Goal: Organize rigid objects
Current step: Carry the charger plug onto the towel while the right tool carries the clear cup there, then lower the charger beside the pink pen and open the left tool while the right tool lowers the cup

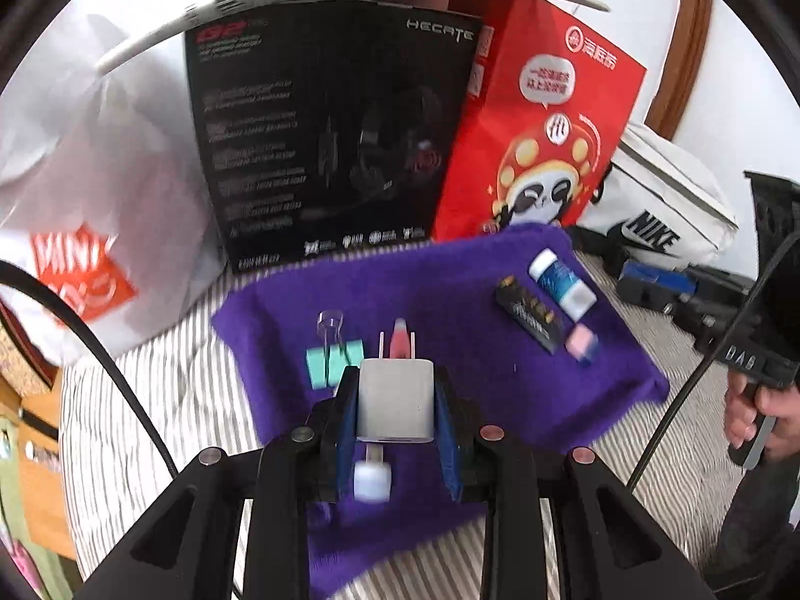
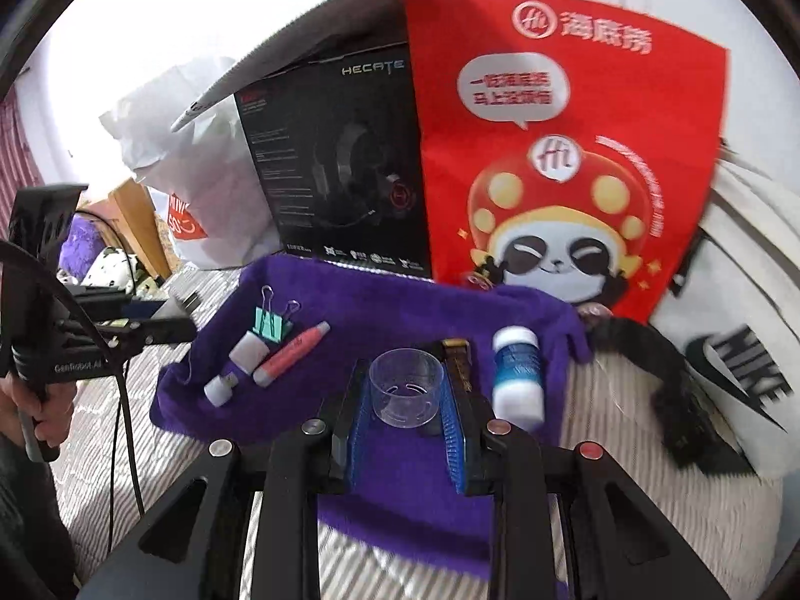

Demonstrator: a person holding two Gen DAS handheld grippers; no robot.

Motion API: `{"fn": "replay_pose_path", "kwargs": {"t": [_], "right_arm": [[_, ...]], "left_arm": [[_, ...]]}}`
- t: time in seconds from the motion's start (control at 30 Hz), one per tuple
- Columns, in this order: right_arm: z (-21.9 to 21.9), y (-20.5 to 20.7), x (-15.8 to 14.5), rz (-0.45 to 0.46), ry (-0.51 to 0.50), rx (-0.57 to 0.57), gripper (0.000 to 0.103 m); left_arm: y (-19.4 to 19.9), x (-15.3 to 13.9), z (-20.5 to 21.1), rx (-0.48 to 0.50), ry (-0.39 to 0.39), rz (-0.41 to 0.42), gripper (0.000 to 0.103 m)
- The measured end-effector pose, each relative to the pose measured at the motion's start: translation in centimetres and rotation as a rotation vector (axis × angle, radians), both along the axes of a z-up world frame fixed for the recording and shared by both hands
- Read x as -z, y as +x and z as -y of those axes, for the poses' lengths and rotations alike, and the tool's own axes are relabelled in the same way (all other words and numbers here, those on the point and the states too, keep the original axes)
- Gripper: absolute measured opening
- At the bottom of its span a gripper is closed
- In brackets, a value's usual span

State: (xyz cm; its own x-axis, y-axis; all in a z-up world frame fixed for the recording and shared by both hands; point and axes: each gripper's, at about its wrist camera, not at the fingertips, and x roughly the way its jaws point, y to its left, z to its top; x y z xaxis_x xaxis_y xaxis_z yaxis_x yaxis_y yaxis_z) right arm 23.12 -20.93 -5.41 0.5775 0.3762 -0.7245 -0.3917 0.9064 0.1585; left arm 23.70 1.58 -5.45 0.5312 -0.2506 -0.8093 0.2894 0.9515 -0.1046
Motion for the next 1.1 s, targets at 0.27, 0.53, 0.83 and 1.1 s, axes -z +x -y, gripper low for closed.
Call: {"fn": "replay_pose_path", "kwargs": {"t": [0.27, 0.53, 0.83, 1.1], "right_arm": [[-1.4, 2.2, 2.6, -0.059, -0.028, -0.078, 0.027], [0.0, 3.5, 4.1, -0.108, -0.016, -0.071, 0.027], [2.1, 3.8, 3.3, -0.098, 0.012, -0.045, 0.027], [2.4, 3.8, 3.2, -0.096, 0.023, -0.043, 0.027]], "left_arm": [[1.3, 3.2, 0.7, 0.046, -0.004, -0.064, 0.026], [1.0, 4.9, 1.5, 0.094, 0.016, -0.106, 0.026], [0.3, 7.3, 3.6, 0.135, 0.097, -0.175, 0.026], [-0.4, 8.5, 3.8, 0.126, 0.144, -0.202, 0.027]]}}
